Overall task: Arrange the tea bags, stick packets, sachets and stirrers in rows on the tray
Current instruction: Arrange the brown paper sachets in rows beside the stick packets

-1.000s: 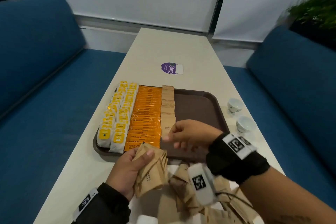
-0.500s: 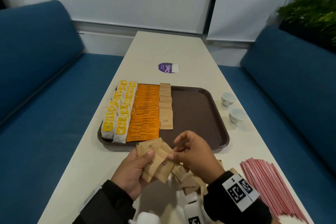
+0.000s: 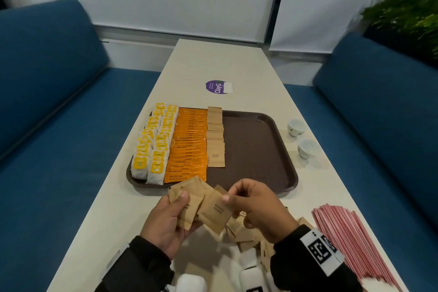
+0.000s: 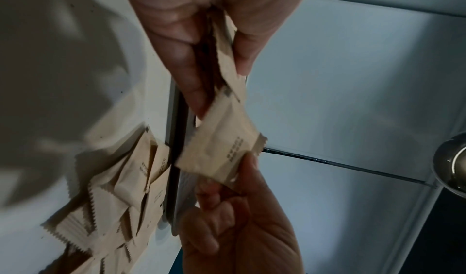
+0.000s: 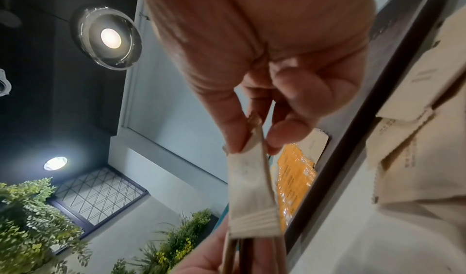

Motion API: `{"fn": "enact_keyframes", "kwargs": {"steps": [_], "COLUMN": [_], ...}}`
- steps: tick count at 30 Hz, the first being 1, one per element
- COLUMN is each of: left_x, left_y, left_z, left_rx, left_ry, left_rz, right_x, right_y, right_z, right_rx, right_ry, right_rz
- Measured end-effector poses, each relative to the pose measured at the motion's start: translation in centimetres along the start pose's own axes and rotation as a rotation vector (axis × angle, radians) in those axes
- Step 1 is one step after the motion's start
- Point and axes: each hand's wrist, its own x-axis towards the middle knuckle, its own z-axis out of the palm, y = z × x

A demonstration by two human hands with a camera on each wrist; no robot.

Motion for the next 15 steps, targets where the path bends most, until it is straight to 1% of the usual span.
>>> {"fn": "enact_keyframes", "kwargs": {"steps": [2,4,6,8,11,15], "left_x": [0.2,0.5,0.7,1.0,1.5,2.2], "left_y": [0.1,0.3,0.5,0.6,0.5,0.4], "left_z": [-0.1,-0.2,-0.3,-0.3,-0.2,0.1], "left_rx": [0.008,0.018,0.031,0.039,0.041,0.022], "left_ry": [0.016,0.029,0.024,0.014,0.015,0.016], "left_rz": [0.006,0.010,0.010,0.005,-0.015,-0.042], "right_x": [0.3,1.0,2.4,4.5,8.4,13.3], "right_y": [-0.5,-1.5,-2.8,-4.1,-5.2,-4.5], "right_z": [-0.7,-1.7,-3.0,-4.1,-4.3,-2.9], "right_rx": [0.053,0.054,-0.031,-0.185,-0.396,-0.509], "right_ry": [0.017,0.072,0.141,0.191,0.159,0.064], "right_rz": [0.000,-0.011,-0.029,-0.040,-0.024,0.110]}}
